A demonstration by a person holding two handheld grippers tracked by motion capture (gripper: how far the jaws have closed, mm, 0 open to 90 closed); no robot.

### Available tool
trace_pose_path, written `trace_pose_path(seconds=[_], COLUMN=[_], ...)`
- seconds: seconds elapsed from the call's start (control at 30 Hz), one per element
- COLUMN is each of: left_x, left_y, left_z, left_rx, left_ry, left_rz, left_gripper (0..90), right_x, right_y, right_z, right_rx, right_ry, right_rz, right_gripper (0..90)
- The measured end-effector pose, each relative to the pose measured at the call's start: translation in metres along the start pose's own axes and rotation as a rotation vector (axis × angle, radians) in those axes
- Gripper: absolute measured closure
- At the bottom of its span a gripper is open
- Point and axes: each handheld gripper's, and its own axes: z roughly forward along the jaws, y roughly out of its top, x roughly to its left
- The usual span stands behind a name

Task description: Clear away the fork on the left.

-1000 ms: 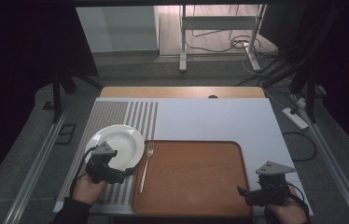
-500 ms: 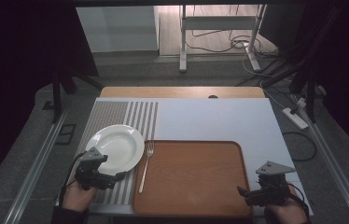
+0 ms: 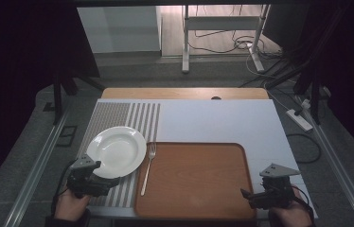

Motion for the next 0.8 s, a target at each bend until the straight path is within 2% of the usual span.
trace_pose_path(seconds=[0.13,0.3,0.43,0.67,0.8], left_x=[0.001,0.002,0.003,0.003,0.003], left_y=[-0.005,-0.011,-0.015,-0.018,-0.019], left_z=[-0.004,-0.013,-0.018,-0.021,-0.023], left_rx=[-0.004,-0.038,-0.048,-0.04,-0.037], left_ry=[0.006,0.008,0.012,0.051,0.056], left_rz=[-0.013,-0.028,-0.035,-0.028,-0.026], left_gripper=[0.0,0.0,0.0,0.0,0.0], right_x=[0.0,0.0,0.0,-0.001,-0.001], right_y=[0.0,0.0,0.0,0.0,0.0], right_z=[0.0,0.0,0.0,0.0,0.0], right_rx=[0.0,0.0,0.001,0.003,0.002], right_ry=[-0.002,-0.005,-0.005,-0.006,-0.008], right_rz=[0.002,0.005,0.009,0.01,0.011], right_gripper=[0.0,0.0,0.0,0.0,0.0])
